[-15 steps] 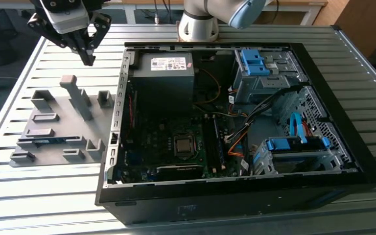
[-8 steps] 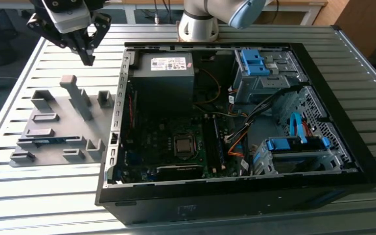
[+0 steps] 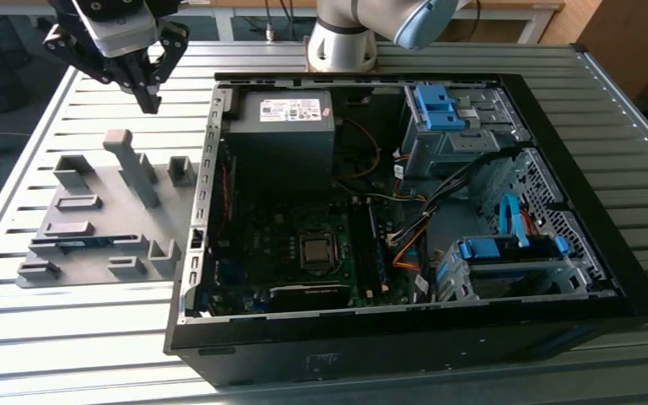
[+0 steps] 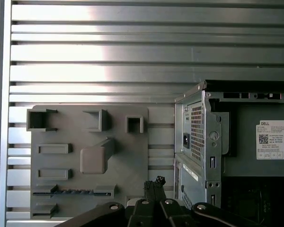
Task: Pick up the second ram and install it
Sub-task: 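Reach for the second ram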
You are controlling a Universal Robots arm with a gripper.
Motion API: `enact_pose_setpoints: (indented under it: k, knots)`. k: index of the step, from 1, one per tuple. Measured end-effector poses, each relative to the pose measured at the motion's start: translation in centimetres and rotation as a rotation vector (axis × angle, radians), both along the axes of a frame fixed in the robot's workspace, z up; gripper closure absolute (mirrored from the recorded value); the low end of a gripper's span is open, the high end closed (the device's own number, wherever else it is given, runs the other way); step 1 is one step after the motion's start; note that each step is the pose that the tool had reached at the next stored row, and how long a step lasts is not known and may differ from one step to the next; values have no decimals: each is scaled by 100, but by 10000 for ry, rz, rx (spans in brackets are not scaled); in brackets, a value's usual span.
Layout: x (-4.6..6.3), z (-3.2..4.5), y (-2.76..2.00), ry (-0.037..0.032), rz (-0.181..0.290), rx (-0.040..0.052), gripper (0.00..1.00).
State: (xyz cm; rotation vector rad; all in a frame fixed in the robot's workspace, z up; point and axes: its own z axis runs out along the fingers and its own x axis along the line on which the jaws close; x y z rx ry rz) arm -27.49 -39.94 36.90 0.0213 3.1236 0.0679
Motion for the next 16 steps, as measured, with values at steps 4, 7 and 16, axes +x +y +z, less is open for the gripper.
enact_pose_setpoints:
  k: [4, 7, 16]
  knots:
    - [-1, 0, 0, 0, 0, 0, 89]
    - [-2, 0, 0, 0, 0, 0, 89]
    - [-83, -3, 0, 14, 0, 0, 89]
